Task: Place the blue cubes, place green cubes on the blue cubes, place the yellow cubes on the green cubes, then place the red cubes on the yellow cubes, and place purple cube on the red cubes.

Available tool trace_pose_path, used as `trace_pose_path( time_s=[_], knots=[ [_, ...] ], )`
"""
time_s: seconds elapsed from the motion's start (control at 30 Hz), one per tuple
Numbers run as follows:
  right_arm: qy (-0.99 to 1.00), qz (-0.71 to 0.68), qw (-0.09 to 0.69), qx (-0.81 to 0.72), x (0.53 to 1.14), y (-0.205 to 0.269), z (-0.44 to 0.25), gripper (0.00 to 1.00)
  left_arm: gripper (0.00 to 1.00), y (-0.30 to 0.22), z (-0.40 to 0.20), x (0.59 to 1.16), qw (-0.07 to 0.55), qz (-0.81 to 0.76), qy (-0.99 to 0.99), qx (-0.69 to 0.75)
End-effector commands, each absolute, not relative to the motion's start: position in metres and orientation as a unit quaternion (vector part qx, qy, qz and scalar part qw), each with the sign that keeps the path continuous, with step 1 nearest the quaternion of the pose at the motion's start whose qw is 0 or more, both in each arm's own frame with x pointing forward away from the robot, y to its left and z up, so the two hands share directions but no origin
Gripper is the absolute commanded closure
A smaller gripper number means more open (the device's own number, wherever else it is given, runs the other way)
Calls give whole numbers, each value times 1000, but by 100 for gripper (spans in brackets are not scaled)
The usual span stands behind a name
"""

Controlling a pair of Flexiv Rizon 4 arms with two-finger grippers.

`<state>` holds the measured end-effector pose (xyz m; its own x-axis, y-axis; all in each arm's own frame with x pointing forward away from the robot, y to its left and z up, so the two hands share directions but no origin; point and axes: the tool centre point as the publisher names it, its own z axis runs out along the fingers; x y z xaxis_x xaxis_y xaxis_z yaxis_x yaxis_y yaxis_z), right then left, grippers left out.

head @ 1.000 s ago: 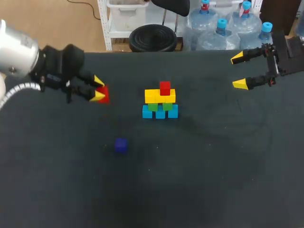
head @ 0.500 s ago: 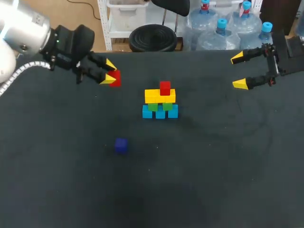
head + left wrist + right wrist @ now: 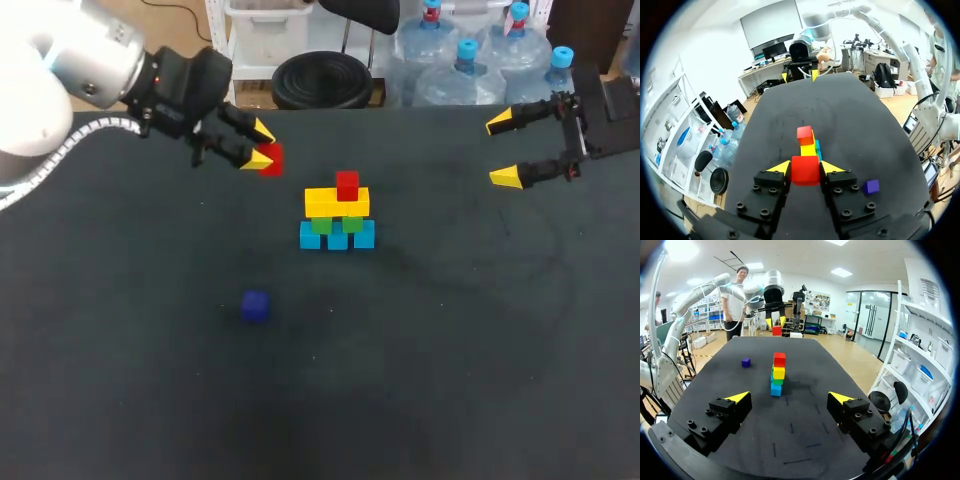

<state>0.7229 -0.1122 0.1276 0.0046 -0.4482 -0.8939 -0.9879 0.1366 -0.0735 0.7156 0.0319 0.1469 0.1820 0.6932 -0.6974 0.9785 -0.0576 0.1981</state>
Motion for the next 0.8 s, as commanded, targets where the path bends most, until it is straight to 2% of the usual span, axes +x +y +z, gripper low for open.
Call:
trace_pose_path(
  time_s=[0.03, 0.8],
  knots=[
    [627, 323, 419, -572, 723, -112, 127, 0, 100, 24, 144, 726, 320, -224, 599, 700],
    [627, 323, 419, -572, 723, -112, 127, 0, 100, -7, 123, 733, 319, -247, 587, 702]
  ],
)
